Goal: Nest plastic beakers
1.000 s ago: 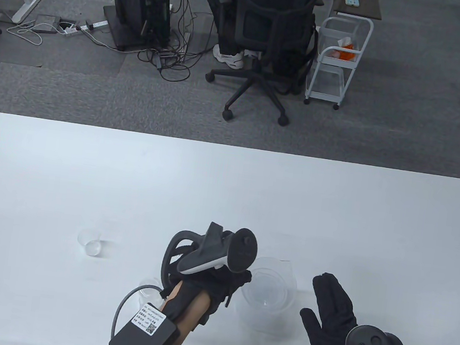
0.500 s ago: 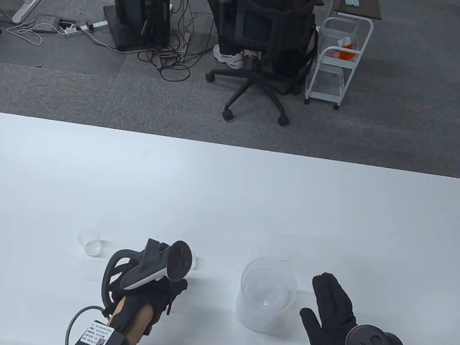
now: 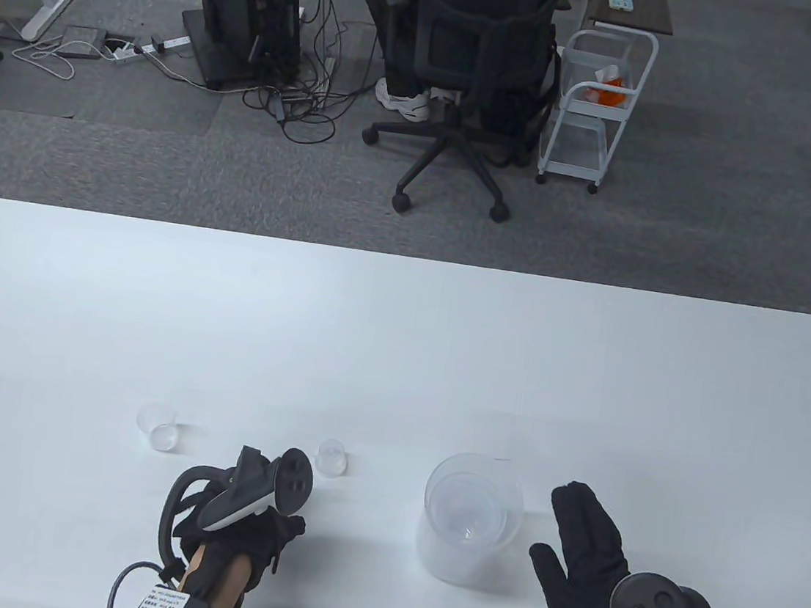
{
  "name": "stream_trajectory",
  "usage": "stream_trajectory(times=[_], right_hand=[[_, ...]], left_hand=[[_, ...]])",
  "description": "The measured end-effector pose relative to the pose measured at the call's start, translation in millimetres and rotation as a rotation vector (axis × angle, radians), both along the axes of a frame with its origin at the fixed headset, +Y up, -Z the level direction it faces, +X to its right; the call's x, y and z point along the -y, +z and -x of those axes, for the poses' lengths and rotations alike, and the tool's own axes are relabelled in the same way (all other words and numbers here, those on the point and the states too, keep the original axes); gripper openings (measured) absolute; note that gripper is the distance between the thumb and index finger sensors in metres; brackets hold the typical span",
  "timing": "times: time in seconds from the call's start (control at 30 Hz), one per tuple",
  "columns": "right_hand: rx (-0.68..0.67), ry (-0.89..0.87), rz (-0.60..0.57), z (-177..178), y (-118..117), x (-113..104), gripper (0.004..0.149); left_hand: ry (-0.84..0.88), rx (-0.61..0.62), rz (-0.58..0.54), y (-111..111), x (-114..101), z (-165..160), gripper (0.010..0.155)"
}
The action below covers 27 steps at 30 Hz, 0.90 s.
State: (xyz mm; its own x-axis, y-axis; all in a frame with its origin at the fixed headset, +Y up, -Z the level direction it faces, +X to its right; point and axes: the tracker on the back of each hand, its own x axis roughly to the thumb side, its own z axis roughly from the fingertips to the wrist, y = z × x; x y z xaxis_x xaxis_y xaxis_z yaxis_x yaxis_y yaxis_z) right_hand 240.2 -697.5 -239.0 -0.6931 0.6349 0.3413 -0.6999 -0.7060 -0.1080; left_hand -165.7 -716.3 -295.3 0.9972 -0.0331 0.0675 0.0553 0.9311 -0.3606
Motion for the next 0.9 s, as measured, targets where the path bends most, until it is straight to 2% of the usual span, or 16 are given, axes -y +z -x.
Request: stream_trajectory(times=[0.3, 0.57, 0.77, 0.9], right_hand=[[-0.003, -0.014, 0.0, 1, 0, 0, 0.074], [-0.016, -0.013, -0.026, 4, -1, -6, 0.074], [-0.03, -0.046, -0.092, 12, 2, -22, 0.075], [-0.055, -0.055, -0.14, 22, 6, -36, 0.076]], left_hand=[[0.078, -0.034, -0.052, 1, 5, 6, 0.068], [0.257, -0.039, -0.119, 7, -11, 5, 0.067], [0.566, -0.023, -0.216, 15, -38, 0, 0.067], [0.854, -0.009, -0.263, 19, -53, -8, 0.067]])
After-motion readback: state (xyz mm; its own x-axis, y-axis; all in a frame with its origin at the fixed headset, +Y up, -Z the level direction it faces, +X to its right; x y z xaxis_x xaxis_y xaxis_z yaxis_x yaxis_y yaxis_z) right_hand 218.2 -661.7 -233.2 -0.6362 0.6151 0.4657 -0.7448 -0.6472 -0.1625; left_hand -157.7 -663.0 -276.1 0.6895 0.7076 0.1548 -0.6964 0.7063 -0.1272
